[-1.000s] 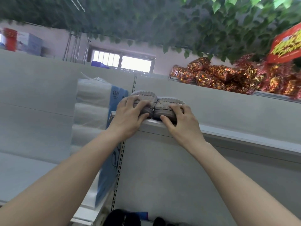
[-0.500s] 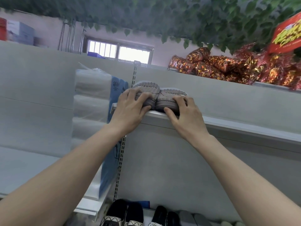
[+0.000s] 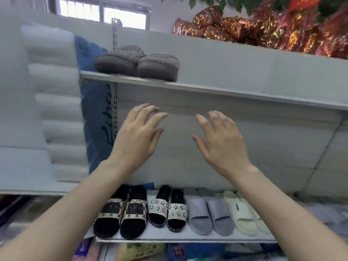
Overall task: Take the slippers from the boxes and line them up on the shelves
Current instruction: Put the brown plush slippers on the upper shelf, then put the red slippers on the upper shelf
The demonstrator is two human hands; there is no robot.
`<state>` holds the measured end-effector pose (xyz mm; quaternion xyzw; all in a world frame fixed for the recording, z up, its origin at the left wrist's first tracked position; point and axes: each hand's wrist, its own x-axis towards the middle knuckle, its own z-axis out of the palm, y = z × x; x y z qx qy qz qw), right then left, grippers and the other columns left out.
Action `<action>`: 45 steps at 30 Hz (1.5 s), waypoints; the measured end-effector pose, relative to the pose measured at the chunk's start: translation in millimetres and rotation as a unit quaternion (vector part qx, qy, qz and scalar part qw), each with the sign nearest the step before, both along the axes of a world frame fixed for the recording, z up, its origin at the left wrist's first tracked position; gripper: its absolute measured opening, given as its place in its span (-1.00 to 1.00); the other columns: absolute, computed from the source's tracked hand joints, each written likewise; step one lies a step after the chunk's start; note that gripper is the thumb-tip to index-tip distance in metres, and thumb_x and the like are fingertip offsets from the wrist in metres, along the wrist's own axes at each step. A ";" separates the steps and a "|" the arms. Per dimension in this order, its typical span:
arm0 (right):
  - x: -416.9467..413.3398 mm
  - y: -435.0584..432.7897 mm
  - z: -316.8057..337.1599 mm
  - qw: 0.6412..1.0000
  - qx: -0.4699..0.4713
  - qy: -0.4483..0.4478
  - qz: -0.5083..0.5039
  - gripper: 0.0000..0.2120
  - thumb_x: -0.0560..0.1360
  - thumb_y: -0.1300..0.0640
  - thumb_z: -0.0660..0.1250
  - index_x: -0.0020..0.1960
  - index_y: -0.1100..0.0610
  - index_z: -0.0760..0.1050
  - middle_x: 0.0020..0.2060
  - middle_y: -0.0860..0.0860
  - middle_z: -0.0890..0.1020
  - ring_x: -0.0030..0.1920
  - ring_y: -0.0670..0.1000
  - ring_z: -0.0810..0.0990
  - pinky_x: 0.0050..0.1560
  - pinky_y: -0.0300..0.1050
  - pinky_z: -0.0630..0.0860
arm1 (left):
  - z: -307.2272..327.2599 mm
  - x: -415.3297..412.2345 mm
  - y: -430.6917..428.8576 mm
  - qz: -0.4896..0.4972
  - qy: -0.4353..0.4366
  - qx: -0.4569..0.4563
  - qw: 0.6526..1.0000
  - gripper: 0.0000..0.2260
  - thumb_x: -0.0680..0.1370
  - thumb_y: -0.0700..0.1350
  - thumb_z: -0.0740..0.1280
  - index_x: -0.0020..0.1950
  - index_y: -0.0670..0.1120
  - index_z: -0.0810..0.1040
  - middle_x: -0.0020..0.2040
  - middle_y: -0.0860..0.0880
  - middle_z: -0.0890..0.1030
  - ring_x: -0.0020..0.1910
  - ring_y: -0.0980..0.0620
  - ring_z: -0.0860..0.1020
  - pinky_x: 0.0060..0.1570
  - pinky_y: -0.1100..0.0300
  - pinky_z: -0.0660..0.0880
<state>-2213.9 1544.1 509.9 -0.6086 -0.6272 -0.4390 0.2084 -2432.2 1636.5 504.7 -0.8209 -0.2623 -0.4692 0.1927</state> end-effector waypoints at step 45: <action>328.7 -451.7 -519.0 0.722 -0.342 0.530 -0.285 -0.71 0.51 -0.02 0.39 0.17 0.07 0.46 0.15 0.07 0.41 0.01 0.13 0.55 -0.10 -0.17 0.37 | -578.4 437.8 -362.5 -0.229 0.456 -0.513 0.691 -0.66 0.59 -0.09 0.25 0.35 -0.11 0.45 0.35 -0.16 0.43 0.36 -0.21 0.33 0.26 -0.05 0.37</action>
